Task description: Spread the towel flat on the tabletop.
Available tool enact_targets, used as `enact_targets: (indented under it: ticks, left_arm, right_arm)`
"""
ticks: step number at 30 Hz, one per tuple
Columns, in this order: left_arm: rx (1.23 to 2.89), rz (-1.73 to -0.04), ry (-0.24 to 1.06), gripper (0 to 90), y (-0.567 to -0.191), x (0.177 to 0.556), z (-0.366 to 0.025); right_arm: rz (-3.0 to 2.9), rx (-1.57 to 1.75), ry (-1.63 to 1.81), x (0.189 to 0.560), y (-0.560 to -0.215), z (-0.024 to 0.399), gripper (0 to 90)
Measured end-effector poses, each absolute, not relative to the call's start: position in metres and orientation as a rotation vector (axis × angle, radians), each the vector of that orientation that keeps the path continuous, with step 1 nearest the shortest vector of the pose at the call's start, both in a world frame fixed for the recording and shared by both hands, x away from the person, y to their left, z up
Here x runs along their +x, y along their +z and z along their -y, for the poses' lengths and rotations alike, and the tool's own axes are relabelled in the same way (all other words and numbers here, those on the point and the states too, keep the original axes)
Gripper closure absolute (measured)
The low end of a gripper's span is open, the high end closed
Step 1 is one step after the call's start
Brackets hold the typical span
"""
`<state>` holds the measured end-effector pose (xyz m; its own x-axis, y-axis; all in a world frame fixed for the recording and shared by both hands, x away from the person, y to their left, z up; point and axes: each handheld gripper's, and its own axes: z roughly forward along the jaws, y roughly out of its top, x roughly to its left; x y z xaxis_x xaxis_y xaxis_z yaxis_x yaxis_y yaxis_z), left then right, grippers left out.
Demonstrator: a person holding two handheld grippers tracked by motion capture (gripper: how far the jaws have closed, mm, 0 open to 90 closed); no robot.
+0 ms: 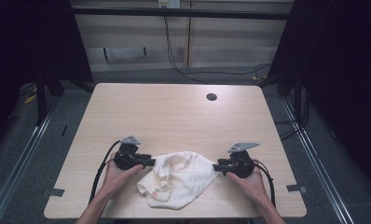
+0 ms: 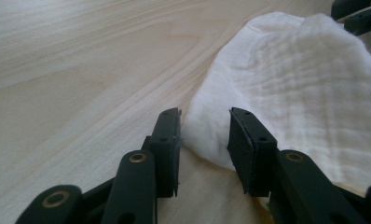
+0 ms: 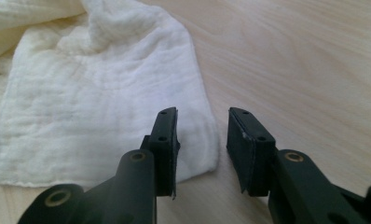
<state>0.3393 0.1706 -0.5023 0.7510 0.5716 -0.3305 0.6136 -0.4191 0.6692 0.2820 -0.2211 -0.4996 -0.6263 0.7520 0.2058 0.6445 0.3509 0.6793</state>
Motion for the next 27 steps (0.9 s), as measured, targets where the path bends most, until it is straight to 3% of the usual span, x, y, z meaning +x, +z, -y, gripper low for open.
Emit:
enact_targets:
  ticks: [4, 8, 10, 14, 27]
  left_arm:
    - [2.147, -0.858, -0.073, 76.3, -0.502, 0.338, -0.168]
    - [2.149, -0.851, -0.106, 86.7, -0.503, 0.336, -0.166]
    - [2.151, -0.849, -0.101, 87.4, -0.503, 0.336, -0.166]
    - [2.084, -0.854, -0.12, 87.8, -0.497, 0.337, -0.171]
    - [1.959, -0.813, 0.024, 87.6, -0.448, 0.338, -0.199]
  right_arm:
    - [-2.465, 1.26, 1.128, 0.281, -0.5, 0.218, 64.5]
    - [-2.496, 1.212, 1.123, 0.279, -0.501, 0.215, 84.8]
    - [-2.501, 1.22, 1.133, 0.28, -0.501, 0.215, 87.5]
    - [-2.509, 1.254, 1.164, 0.281, -0.499, 0.219, 89.2]
    - [-2.335, 1.243, 1.399, 0.283, -0.452, 0.236, 89.8]
